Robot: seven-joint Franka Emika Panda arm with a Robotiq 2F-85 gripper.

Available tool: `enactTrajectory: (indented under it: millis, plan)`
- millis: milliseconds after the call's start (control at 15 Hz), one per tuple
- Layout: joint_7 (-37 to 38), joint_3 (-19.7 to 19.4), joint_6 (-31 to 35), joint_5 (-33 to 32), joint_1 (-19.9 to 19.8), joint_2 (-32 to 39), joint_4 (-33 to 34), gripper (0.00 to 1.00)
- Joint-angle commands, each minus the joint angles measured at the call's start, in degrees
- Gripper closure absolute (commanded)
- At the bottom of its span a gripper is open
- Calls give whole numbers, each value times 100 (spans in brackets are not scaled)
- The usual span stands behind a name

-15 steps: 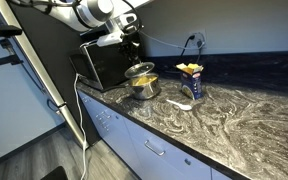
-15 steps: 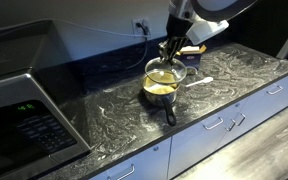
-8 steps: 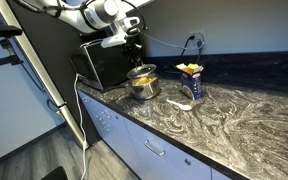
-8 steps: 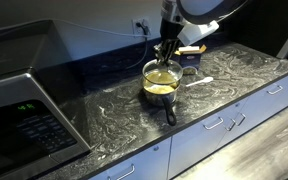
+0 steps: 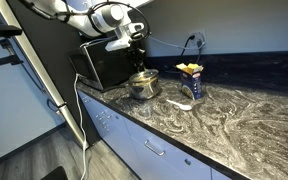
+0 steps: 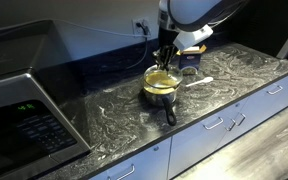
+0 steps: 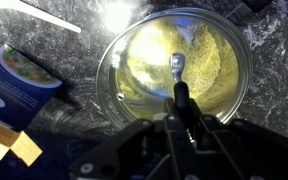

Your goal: Pour the contents of the box into the pot and cover the pot

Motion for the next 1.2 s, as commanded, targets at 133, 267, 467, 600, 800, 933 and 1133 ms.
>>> enactTrajectory:
  millis: [133, 267, 467, 600, 800, 933, 1133]
  plan:
    - [-2, -12, -485, 140, 42, 217, 446, 96]
    - [-38, 15, -557, 234, 19, 271, 518, 96]
    - [-52, 39, -620, 339, 11, 331, 620, 96]
    - [-60, 52, -649, 416, 5, 374, 683, 96]
    - [-57, 51, -630, 498, 2, 438, 745, 96]
    - [-44, 45, -575, 514, 5, 476, 778, 96]
    - [-31, 33, -585, 502, 13, 517, 828, 96]
